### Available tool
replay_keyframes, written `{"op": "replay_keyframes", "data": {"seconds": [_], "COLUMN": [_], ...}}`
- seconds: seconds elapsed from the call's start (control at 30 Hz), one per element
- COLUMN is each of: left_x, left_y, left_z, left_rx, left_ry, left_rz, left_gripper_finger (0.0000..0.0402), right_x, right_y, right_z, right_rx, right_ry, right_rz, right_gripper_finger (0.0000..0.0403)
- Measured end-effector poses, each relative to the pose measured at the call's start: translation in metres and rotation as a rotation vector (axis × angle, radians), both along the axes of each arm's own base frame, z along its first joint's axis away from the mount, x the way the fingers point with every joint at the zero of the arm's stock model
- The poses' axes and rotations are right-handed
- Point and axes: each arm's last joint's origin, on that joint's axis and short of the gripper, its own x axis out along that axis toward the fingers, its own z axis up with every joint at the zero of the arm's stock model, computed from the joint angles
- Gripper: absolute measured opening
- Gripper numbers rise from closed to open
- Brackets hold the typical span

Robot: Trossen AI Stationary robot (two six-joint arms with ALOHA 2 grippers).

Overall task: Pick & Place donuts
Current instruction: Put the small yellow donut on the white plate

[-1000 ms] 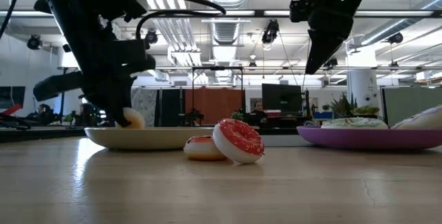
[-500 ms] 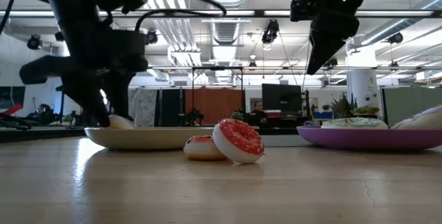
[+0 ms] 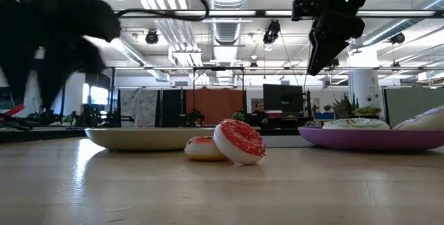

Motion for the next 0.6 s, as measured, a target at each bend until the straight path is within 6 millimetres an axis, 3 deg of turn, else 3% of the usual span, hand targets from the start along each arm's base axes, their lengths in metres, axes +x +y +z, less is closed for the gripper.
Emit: {"op": "replay_keyframes", "data": {"seconds": [0.13,0.37,0.6], "left_x": [-0.007,-0.025,-0.027], "left_y": [-0.018,-0.046,-0.048], "left_z": [-0.008,-0.023,-0.029], "left_rx": [-0.118,-0.161,-0.092], "left_ry": [0.069,0.111,0.043], "left_rz": [0.118,0.214,0.29], "left_gripper_finger": [0.0168,0.0167,0.0167], "right_x": [0.001,0.002,0.004], "right_y": [0.0,0.0,0.0], "right_z": [0.0,-0.001,-0.001], "right_rx": [-0.001,-0.006,-0.008], "right_ry": [-0.01,-0.03,-0.046], "right_rz": [0.001,0.006,0.009], "right_gripper_finger": [0.0235,0.0237,0.0237]}}
